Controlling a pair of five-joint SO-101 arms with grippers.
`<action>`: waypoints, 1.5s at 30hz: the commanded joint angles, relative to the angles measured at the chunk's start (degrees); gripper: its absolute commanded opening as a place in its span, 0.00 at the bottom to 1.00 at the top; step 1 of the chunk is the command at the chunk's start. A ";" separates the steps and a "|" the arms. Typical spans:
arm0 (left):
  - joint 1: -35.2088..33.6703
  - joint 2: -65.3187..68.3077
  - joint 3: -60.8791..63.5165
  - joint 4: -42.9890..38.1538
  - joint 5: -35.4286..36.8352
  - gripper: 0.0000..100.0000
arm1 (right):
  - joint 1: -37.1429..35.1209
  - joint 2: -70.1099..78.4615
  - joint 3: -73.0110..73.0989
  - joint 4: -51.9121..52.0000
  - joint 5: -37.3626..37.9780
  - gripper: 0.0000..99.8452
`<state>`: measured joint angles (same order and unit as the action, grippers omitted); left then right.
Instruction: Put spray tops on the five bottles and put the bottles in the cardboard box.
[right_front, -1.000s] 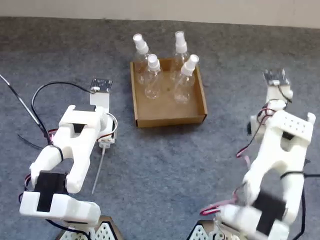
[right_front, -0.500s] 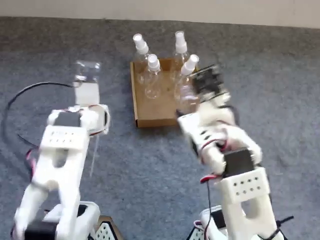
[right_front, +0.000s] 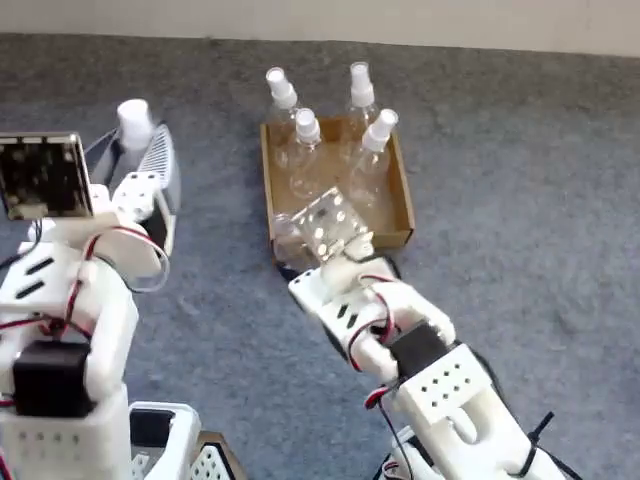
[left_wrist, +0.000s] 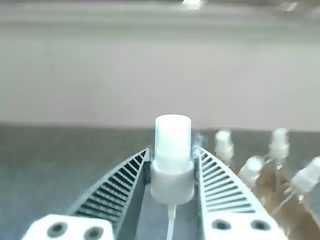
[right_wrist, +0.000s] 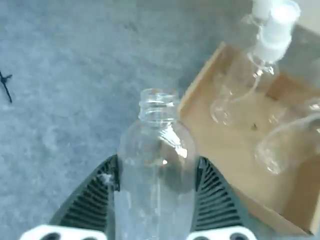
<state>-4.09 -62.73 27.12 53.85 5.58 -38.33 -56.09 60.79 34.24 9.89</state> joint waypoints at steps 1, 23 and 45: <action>9.45 -0.92 -7.16 -0.79 0.18 0.11 | -2.07 -5.32 6.81 -13.05 -2.73 0.00; 32.40 10.07 -7.96 -14.68 0.18 0.11 | -1.98 -33.36 24.31 -12.44 -6.68 0.00; 28.97 9.54 2.24 -14.51 0.26 0.11 | 2.33 -33.36 24.31 -11.12 -7.12 0.00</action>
<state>25.45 -52.88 29.32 40.66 5.58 -36.75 -88.53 86.02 23.16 3.21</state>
